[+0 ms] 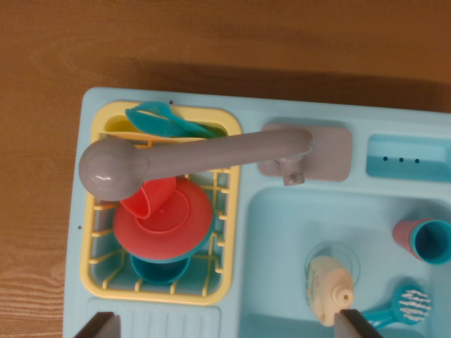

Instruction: Pick detergent from the sink

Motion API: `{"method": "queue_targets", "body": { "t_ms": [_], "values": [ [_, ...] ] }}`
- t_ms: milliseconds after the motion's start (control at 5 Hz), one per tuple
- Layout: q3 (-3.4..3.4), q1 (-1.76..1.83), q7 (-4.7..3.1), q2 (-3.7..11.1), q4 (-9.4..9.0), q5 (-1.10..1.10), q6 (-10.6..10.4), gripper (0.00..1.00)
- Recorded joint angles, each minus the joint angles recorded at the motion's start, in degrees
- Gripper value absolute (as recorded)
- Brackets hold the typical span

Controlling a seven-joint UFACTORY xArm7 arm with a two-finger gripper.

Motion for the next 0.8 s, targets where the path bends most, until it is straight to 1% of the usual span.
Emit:
{"method": "queue_targets", "body": {
  "t_ms": [200,400,600,800],
  "values": [
    [0.00,0.00,0.00,0.00,0.00,0.00,0.0,0.00],
    [-0.13,-0.11,-0.27,0.14,-0.63,0.08,-0.6,0.00],
    [-0.13,-0.11,-0.27,0.14,-0.63,0.08,-0.6,0.00],
    [-0.35,-0.29,-0.69,0.37,-1.65,0.21,-1.6,0.00]
  ]
}}
